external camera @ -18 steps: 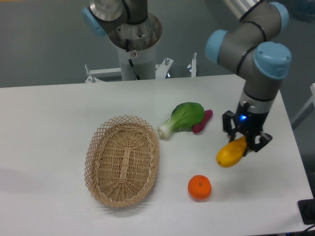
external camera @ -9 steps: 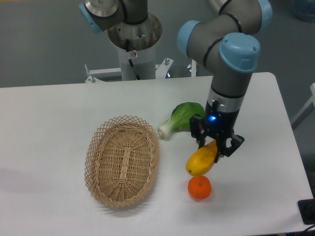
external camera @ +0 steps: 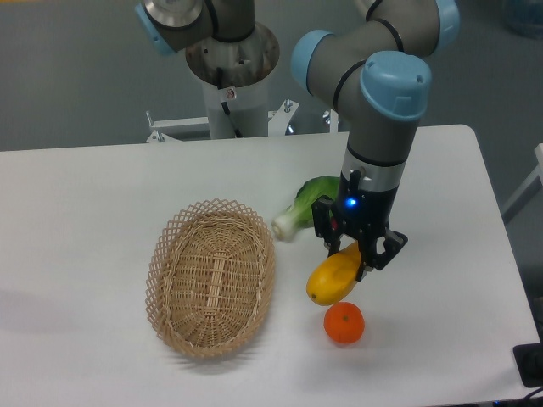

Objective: Pick up the mango from the table
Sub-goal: 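Lift the grasped mango and carry it toward the wicker basket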

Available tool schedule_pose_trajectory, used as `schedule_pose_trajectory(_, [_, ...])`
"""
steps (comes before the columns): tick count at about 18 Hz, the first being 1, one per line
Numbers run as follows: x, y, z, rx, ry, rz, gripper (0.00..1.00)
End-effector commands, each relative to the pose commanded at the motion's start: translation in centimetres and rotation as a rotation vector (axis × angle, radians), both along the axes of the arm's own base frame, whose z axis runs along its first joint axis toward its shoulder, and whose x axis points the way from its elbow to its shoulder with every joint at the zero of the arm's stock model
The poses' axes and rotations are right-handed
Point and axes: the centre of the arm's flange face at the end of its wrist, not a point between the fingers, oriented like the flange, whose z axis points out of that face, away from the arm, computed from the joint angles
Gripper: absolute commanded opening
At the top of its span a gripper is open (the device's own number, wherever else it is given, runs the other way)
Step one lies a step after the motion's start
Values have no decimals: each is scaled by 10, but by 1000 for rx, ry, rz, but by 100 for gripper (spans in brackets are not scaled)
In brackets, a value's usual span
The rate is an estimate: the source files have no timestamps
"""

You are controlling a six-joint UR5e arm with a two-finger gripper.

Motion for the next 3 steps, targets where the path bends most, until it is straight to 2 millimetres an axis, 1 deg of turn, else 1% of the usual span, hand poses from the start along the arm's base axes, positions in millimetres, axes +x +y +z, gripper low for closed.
schedule_pose_trajectory(3, [0, 0, 1, 1, 1, 0, 48])
